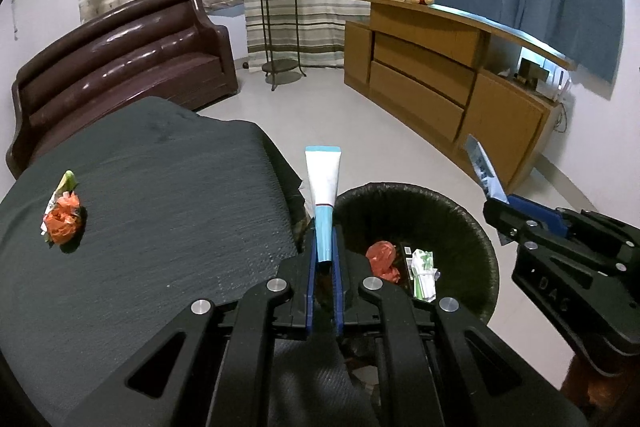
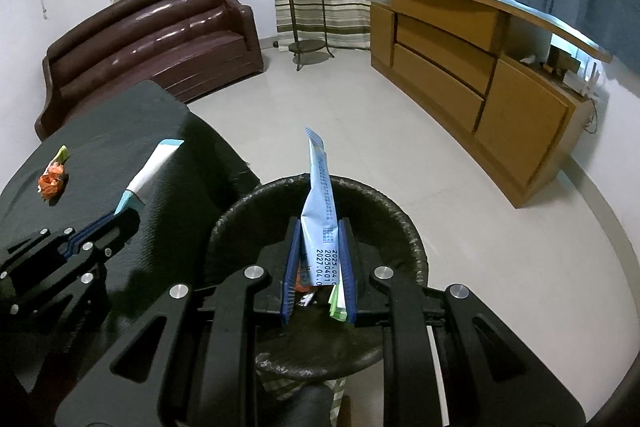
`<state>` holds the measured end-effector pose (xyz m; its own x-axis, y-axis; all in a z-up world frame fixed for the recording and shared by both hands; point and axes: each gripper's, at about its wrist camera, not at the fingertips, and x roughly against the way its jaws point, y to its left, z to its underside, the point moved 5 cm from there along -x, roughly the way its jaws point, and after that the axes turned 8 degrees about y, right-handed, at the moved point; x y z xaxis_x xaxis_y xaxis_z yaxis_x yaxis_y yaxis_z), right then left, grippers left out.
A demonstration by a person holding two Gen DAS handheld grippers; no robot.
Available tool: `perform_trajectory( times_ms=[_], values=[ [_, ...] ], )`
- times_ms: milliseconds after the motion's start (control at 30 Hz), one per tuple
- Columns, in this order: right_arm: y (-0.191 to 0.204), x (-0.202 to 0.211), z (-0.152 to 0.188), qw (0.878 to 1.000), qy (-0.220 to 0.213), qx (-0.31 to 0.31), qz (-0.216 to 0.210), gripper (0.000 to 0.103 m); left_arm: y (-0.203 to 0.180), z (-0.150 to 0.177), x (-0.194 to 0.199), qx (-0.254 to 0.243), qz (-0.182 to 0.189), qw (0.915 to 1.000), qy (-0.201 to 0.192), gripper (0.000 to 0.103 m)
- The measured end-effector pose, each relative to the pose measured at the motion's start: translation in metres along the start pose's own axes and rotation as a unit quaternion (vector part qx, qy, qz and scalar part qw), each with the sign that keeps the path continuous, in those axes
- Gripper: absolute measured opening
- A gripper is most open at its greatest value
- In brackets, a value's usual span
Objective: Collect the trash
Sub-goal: 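Open both grippers to drop the tube and strip into the bin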
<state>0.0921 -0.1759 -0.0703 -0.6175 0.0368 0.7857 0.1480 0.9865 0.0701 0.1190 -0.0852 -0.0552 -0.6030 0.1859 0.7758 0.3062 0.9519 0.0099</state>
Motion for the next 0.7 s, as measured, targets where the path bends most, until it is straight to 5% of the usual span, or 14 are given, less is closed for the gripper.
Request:
perform_trajectory(
  times_ms=[233,500,700],
  values=[
    [-0.005,-0.003,0.0,1.0,0.001,-0.01,0.008,0.02,-0.008,-0.001,-0.005,-0.005,-0.001,1.0,0.004,0.008],
    [-0.013,-0.003,0.0,1.0,-0.002,-0.021,0.017,0.033,-0.01,-0.001,-0.006,-0.002,-0.009,0.9999,0.008,0.04],
    [-0.014,-0.002,-0.002,1.0,-0.005,-0.023,0.018,0.038,-0.01,-0.002,-0.005,0.004,-0.012,0.9999,0.006,0.048]
  ],
)
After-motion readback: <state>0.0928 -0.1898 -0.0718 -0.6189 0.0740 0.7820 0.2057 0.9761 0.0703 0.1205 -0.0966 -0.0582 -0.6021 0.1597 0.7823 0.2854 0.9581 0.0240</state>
